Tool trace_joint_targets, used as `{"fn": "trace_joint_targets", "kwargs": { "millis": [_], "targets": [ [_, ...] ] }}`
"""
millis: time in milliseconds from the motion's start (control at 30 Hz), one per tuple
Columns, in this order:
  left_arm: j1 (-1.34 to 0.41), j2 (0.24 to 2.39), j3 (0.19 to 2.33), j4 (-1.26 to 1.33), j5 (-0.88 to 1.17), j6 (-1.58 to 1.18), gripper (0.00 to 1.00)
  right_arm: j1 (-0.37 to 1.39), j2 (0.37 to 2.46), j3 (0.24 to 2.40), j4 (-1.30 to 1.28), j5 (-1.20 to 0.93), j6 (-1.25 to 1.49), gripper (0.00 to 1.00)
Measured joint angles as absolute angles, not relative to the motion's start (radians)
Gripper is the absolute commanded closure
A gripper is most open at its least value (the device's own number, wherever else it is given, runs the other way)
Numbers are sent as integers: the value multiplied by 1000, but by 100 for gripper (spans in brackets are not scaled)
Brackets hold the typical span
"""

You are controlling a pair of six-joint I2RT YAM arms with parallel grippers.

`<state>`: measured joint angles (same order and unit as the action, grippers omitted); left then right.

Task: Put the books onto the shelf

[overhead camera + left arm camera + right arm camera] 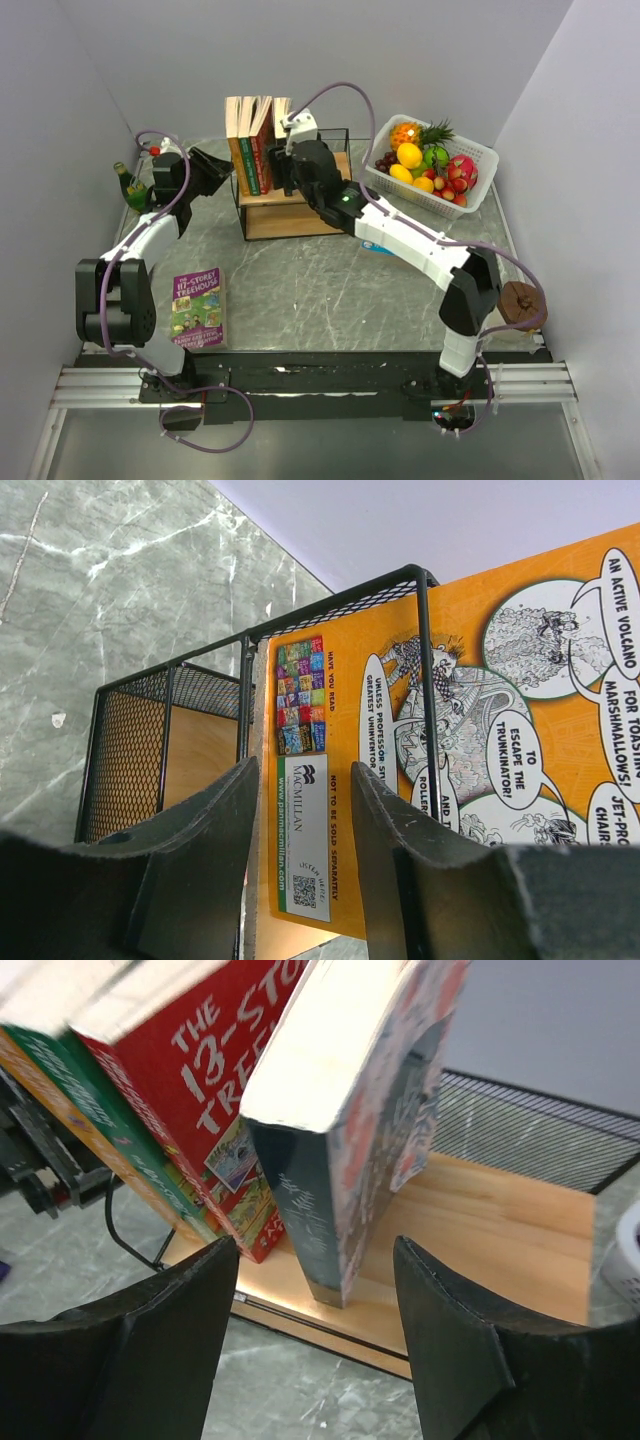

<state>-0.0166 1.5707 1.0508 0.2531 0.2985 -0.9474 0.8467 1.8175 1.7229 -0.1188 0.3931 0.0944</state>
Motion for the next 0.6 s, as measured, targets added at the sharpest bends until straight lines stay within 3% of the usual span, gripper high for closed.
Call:
{"fn": "trace_joint_targets", "kwargs": {
  "millis": [133, 233, 267, 367, 433, 600],
  "targets": [
    [-17, 1576, 1051, 253, 302, -947, 51, 847, 1753, 1673, -101, 410, 82, 31],
    [-17, 1578, 1051, 249, 302, -947, 51, 847, 1709, 1623, -83, 431, 67, 51],
    [-17, 1578, 1051, 247, 302, -947, 51, 847, 1692, 1600, -73, 438, 63, 65],
    [-17, 1578, 1051, 245, 302, -947, 51, 843, 1657, 1553, -63, 464, 58, 91],
    [-17, 1578, 1051, 244, 302, -947, 51, 836, 1656, 1551, -65, 474, 66, 100],
    [-17, 1578, 1052, 243, 302, -947, 51, 785, 1689, 1600, -126, 455, 141, 100]
  ]
}}
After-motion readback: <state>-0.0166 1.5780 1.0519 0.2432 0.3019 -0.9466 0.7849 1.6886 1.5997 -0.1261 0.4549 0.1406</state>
